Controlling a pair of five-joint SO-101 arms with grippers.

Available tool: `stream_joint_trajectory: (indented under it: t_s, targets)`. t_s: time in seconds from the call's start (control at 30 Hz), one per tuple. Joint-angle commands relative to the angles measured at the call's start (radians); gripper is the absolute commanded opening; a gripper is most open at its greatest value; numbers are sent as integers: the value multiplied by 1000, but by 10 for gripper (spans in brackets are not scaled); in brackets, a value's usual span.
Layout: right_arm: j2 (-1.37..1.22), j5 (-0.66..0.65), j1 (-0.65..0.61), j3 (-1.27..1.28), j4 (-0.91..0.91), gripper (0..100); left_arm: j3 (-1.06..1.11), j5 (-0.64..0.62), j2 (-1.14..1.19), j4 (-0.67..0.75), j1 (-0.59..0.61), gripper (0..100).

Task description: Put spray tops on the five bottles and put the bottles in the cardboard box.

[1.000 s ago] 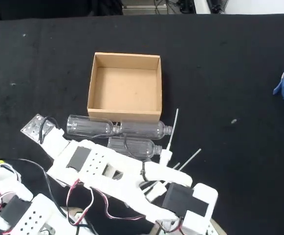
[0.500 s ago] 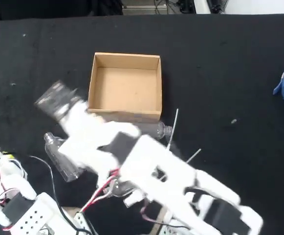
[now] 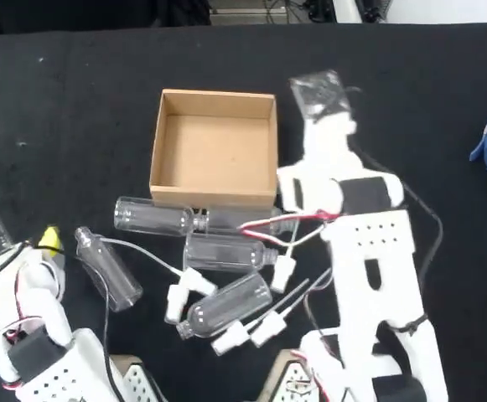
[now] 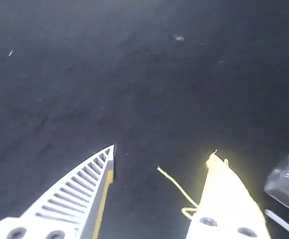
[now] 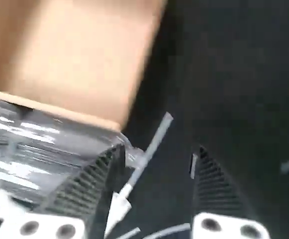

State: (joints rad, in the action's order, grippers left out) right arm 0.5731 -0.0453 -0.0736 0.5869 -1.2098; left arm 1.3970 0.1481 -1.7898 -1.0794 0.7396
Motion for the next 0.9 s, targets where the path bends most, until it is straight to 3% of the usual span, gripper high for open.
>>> stream_joint_trajectory:
  t_s: [0.0, 0.43, 0.53, 0.7, 0.87]
  targets:
    - [48, -9, 97, 101, 117, 194, -173, 6, 132, -57, -94, 170]
    - [48, 0, 173, 395, 414, 194, -464, -3, 839, -262, -283, 171]
    - [48, 0, 198, 415, 445, 192, -478, -74, 905, -296, -335, 171]
    - [48, 0, 203, 421, 451, 191, -441, -265, 956, -212, -375, 171]
    - [48, 0, 201, 421, 451, 191, -377, -288, 974, -170, -374, 171]
